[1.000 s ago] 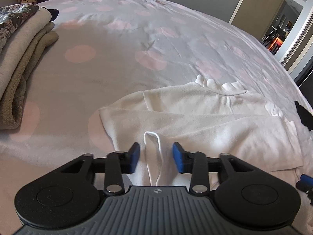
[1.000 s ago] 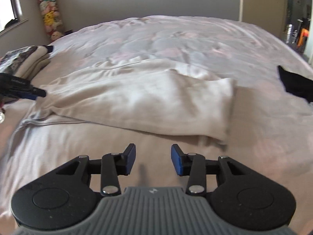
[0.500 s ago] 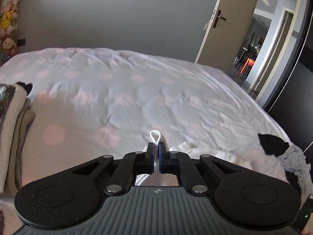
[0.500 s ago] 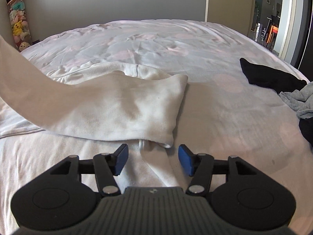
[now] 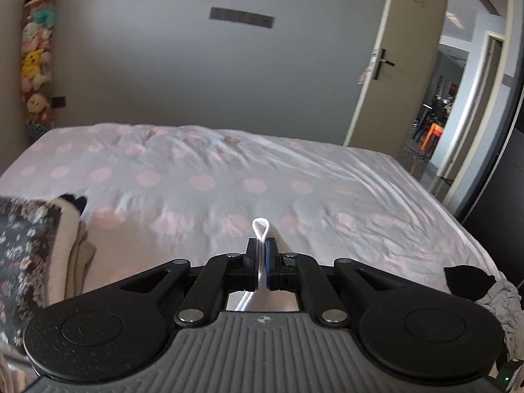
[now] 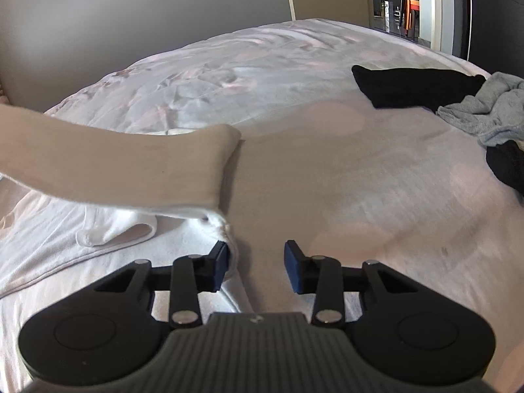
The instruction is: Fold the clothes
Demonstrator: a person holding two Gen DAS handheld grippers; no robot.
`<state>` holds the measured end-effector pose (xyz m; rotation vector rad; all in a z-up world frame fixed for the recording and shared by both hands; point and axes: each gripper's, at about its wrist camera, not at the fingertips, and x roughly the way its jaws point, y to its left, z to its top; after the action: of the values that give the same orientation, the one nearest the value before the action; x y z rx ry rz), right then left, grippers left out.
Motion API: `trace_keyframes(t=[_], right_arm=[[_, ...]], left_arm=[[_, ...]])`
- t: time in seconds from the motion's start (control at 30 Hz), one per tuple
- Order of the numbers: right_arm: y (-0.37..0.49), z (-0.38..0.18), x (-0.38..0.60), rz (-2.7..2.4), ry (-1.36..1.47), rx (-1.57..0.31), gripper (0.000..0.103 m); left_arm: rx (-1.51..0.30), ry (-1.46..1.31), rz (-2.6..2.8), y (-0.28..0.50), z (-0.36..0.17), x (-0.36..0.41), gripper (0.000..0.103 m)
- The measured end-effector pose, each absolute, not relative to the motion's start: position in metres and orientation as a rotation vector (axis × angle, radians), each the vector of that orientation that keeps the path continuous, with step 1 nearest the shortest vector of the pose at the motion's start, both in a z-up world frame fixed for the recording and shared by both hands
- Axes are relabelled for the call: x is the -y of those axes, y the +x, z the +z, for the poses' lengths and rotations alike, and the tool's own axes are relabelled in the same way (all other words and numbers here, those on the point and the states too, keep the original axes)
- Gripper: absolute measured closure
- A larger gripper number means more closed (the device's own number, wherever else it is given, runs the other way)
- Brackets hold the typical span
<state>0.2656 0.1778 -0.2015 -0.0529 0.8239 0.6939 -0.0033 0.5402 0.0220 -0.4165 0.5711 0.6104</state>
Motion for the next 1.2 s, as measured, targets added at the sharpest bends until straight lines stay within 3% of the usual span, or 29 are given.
trace_keyframes(t=[0.07,0.13,0.47,0.63,0.7,0.8,0.87,1.2], right_arm=[[0.267,-0.202,-0.178,0.701,-0.045,-0.834,0.075],[0.267,-0.202,-0.180,0.703,-0.050,-0.837,0.079],[0.269,-0.204,-0.177,0.688,-0.041,-0.850,0.083],[0.269,-0.204,-0.175,0.694,-0.031,-0.847,0.081],[0.267,-0.202,-0.175,0.698,-0.034,-0.840,0.077],[0.261,-0.197,-0.175,0.705,-0.046,-0.817,0.072],[0.255,-0.193,-0.175,0.715,-0.063,-0.797,0.072],[0.241,-0.195,-0.195,0.720,-0.274,-0.678,0.071]], left_arm=[[-0.644,-0.456,0.643,-0.014,-0.007,-0.551,0.101],[-0.691,-0.510,0.664,-0.023,-0.036,-0.558,0.101],[-0.838,-0.666,0.778,-0.067,-0.136,-0.576,0.101],[-0.808,-0.730,0.755,-0.077,-0.154,-0.574,0.099],[-0.775,-0.762,0.744,-0.081,-0.154,-0.574,0.091],[-0.717,-0.766,0.721,-0.088,-0.147,-0.568,0.061],[-0.681,-0.756,0.710,-0.096,-0.144,-0.562,0.051],[-0.679,-0.772,0.686,-0.111,-0.178,-0.542,0.052]])
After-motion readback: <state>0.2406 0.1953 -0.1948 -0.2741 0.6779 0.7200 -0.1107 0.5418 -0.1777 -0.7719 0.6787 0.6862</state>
